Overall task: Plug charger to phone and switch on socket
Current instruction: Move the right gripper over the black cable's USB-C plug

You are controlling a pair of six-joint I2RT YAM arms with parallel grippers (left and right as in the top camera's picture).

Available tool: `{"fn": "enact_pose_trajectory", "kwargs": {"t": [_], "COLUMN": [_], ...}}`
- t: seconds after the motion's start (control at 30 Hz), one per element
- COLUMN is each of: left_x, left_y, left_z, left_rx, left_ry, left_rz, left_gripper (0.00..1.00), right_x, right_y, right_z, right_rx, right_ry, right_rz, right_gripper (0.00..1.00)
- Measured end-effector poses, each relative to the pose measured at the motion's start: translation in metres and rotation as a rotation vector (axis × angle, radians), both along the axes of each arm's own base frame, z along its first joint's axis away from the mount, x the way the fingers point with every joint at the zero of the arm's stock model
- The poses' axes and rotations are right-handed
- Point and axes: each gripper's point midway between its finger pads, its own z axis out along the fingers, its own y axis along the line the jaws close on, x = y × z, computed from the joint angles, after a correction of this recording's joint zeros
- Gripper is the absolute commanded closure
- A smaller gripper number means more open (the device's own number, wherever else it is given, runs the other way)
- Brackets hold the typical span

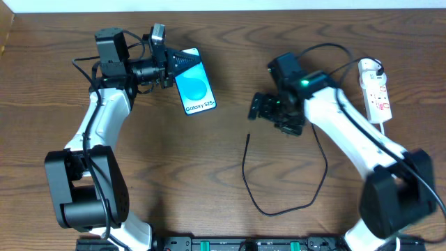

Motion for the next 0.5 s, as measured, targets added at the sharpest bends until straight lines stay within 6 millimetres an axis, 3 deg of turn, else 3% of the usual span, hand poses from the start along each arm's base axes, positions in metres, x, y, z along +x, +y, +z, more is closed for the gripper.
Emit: {"fn": "enact_pose_trajectory", "kwargs": {"t": [0.3, 0.5], "left_x": [0.000, 0.000], "left_y": [0.000, 0.000], "left_z": [0.000, 0.000], "left_rx": [0.000, 0.001], "left_ry": [0.000, -0.001], "left_rz": [0.001, 0.001], "left_gripper": [0.92, 0.93], "right_x": [-0.004, -0.010], "right_y": [0.015, 0.018], "right_z": [-0.057, -0.084], "right_rx": [-0.069, -0.108], "right_ry": [0.092, 0.146], "right_rz": [0.036, 0.059], "right_gripper": [0.03, 0.03]}}
